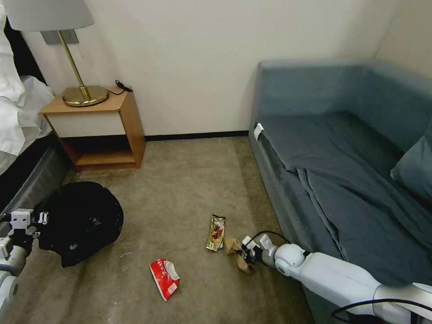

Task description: Pick up the trash bin, then pick up the garbage on the floor and place it into the trash bin.

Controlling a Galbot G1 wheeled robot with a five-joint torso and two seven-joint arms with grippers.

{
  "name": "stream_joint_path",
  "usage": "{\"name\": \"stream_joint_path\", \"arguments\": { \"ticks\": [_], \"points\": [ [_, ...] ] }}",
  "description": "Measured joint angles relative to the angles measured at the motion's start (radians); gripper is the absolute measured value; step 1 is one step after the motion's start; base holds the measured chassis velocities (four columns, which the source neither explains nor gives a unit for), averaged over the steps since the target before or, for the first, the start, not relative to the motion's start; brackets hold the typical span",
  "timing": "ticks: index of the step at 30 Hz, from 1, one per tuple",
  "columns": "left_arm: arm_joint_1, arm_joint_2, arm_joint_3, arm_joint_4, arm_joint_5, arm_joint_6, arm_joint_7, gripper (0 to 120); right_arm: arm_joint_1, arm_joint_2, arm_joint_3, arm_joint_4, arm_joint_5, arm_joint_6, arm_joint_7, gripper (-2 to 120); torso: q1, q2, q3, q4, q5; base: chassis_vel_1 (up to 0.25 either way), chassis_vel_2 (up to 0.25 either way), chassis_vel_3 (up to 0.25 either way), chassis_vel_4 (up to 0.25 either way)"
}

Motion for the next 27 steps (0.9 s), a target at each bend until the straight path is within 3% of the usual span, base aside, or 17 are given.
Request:
{"name": "stream_joint_path", "arguments": {
  "ticks": [8, 14, 19, 27],
  "points": [
    [-0.007, 0.005, 0.01, -0.013, 0.005, 0.006, -0.004, 6, 0.089, -0.003, -0.013, 0.067, 0.034, -0.001, 0.006, 0, 0.0, 0.0, 0.0, 0.0, -0.0001, 0.0, 0.0, 0.0, 0.0],
    [-0.016, -0.017, 0.027, -0.028, 0.021, 0.013, -0.005, 6, 0.2, 0.019, -0.048, 0.095, 0.075, -0.011, 0.019, 0, 0.0, 0.0, 0.0, 0.0, -0.0003, 0.0, 0.0, 0.0, 0.0],
    [-0.022, -0.048, 0.039, -0.048, 0.034, 0.022, -0.006, 6, 0.303, 0.056, -0.098, 0.128, 0.133, -0.025, 0.046, 0, 0.0, 0.0, 0.0, -0.0001, -0.0002, 0.0, 0.0, 0.0, 0.0],
    [-0.011, -0.063, 0.048, -0.049, 0.043, -0.001, -0.006, 6, 0.441, 0.128, -0.164, 0.135, 0.21, -0.032, 0.053, 0, 0.0, 0.0, 0.0, 0.0, -0.0004, 0.0, 0.0, 0.0, 0.0]
  ]
}}
